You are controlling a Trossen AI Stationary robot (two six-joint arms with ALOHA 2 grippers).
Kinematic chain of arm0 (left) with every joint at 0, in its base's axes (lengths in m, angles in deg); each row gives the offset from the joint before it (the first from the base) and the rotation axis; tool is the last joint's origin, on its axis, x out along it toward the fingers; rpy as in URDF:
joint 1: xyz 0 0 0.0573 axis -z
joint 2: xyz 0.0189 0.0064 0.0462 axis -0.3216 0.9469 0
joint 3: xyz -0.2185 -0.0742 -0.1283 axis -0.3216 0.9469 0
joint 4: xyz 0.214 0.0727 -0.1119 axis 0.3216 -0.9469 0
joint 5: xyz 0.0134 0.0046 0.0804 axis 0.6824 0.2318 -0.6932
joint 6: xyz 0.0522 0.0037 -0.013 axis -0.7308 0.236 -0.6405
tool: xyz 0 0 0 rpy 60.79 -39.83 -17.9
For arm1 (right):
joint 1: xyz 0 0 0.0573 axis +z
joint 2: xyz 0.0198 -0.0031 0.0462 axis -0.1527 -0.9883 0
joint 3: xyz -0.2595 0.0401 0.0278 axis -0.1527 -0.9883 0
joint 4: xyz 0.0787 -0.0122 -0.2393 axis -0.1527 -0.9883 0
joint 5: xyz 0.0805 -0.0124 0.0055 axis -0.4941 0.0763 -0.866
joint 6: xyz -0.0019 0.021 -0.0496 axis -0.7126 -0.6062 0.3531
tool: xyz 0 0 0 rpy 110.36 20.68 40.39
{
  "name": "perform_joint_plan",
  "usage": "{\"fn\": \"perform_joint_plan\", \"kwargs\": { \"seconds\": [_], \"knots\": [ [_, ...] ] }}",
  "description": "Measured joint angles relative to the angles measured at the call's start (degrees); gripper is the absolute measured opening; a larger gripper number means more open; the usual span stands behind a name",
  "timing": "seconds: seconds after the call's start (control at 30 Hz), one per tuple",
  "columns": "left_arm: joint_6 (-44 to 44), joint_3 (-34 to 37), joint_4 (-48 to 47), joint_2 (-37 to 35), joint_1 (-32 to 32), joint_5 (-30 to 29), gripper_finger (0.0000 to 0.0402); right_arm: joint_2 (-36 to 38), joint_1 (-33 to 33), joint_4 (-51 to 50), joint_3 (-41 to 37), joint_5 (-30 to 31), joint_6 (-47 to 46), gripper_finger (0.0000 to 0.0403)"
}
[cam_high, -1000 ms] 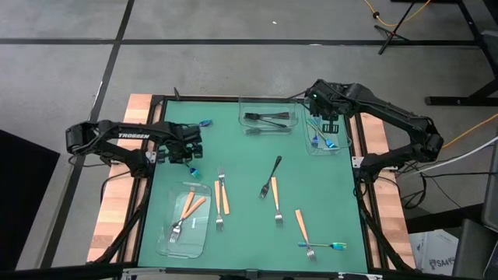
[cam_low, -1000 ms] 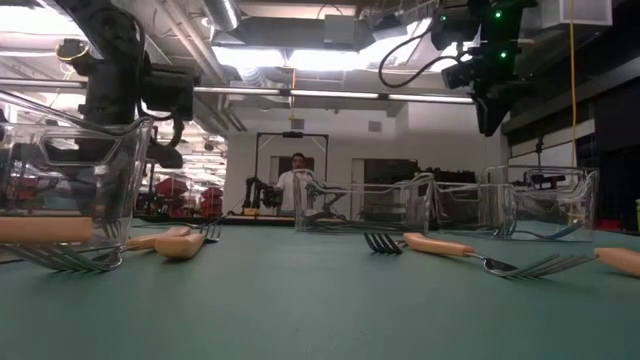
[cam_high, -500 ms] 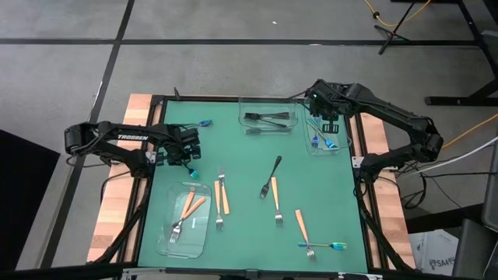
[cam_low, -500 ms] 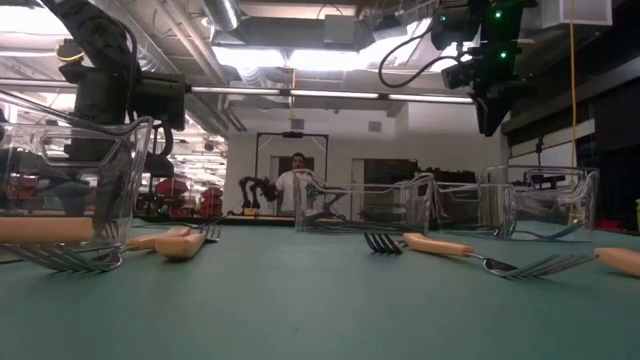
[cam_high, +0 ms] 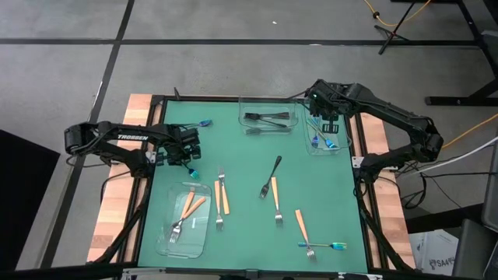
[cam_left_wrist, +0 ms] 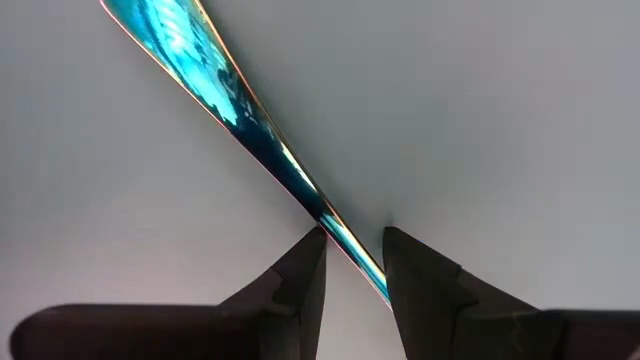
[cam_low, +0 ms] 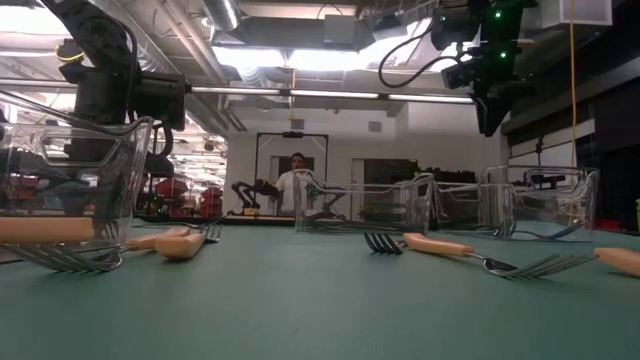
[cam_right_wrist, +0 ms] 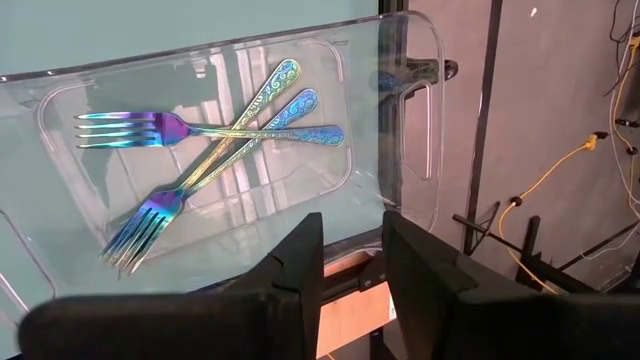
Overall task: Sort silverware by color (type)
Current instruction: Put the blue fork into the top right transparent bin
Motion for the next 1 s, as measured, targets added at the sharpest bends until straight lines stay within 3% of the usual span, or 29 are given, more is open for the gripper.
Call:
{"fn": "perform_joint_plan", "kwargs": {
  "seconds": [0.27,0.7,1.0],
  "knots": [
    [-0.04,0.04,0.86,0.02,0.00,0.26,0.0091,0.00,0.00,0.00,0.00,0.00,0.00,0.0097],
    [-0.55,0.05,1.22,0.02,0.00,0.24,0.0014,0.00,0.00,0.00,0.00,0.00,0.00,0.0097],
    [-5.37,-1.23,0.96,0.24,0.06,-0.53,0.0010,0.00,0.00,0.00,0.00,0.00,0.00,0.0097]
  ]
}}
